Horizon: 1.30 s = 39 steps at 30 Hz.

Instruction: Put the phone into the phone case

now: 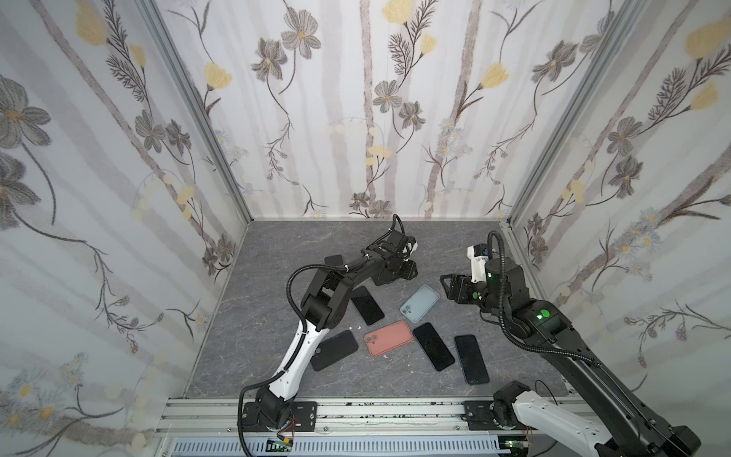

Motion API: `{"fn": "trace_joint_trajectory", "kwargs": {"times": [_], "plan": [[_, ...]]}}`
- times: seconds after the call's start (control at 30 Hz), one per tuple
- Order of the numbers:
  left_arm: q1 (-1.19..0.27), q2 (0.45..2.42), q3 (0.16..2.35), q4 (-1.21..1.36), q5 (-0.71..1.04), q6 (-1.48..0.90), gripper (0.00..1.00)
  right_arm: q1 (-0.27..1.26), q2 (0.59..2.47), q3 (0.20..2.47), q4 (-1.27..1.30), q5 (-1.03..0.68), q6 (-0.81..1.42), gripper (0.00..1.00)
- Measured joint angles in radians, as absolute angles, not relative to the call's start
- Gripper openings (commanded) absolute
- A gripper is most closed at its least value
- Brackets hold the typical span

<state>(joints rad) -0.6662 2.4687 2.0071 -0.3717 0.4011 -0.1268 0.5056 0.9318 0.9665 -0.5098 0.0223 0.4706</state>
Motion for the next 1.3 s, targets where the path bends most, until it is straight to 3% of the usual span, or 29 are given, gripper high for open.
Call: {"fn": "trace_joint_trajectory", "kwargs": {"times": [1.3], "plan": [[-0.7,2.503,2.075,-0.497,0.554,0.109,0.38,0.522,0.929,0.979,-0.53,0.033,0.489,0.7]]}}
